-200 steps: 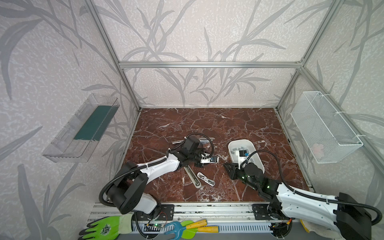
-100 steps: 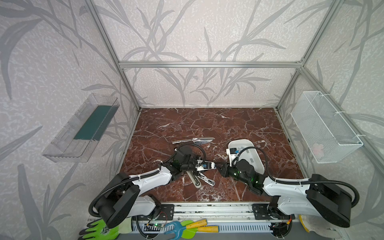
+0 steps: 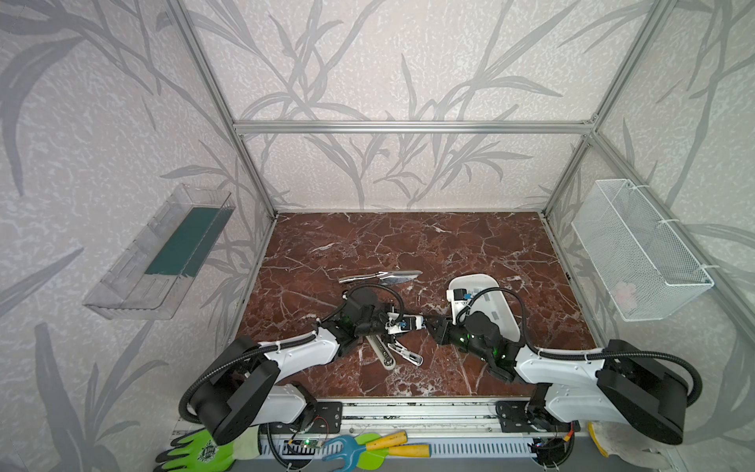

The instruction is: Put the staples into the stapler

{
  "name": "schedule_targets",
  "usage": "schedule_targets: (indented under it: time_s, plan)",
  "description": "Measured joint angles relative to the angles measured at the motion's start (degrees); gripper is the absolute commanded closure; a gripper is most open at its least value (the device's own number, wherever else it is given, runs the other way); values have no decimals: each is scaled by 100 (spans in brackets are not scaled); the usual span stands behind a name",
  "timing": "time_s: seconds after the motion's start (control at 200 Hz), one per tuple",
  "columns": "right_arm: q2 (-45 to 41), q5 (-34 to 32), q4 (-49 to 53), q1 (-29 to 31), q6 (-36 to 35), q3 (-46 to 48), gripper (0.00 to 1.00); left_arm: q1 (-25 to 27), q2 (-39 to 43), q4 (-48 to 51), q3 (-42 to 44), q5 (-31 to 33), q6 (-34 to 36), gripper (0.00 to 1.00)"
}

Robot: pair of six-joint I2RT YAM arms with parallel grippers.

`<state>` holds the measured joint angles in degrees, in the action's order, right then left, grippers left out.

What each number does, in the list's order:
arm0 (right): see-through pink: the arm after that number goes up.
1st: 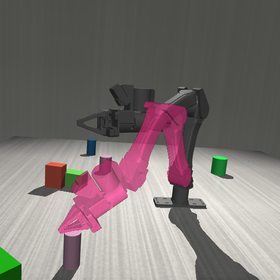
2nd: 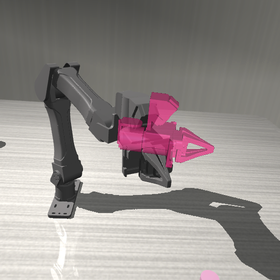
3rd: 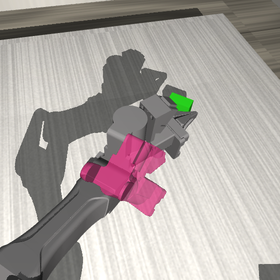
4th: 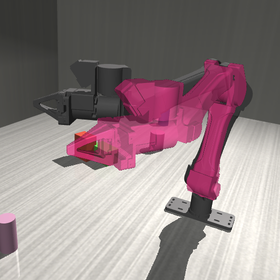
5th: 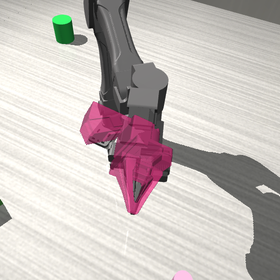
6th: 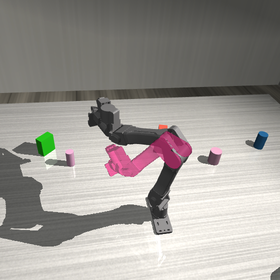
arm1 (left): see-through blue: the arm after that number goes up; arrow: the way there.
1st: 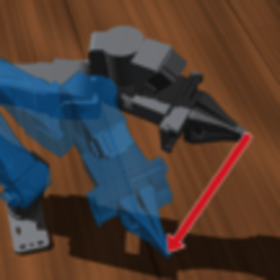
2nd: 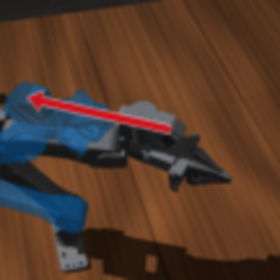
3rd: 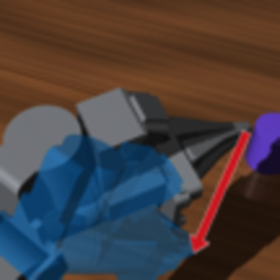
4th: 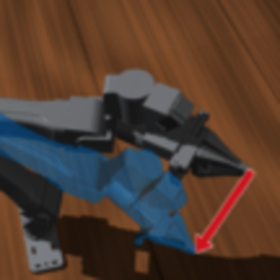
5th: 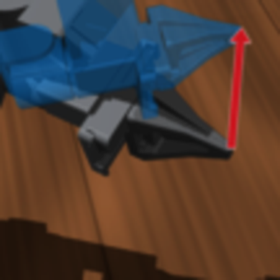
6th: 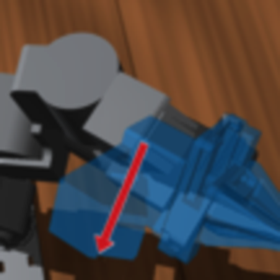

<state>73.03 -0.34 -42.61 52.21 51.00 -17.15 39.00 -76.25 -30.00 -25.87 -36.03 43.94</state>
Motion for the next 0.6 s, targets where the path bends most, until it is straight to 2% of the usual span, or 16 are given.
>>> schedule_targets:
  time_s: [0.6]
  plan:
    - [7, 118, -227, -4, 258, 7, 79, 0, 63, -905, 380, 192, 9, 100]
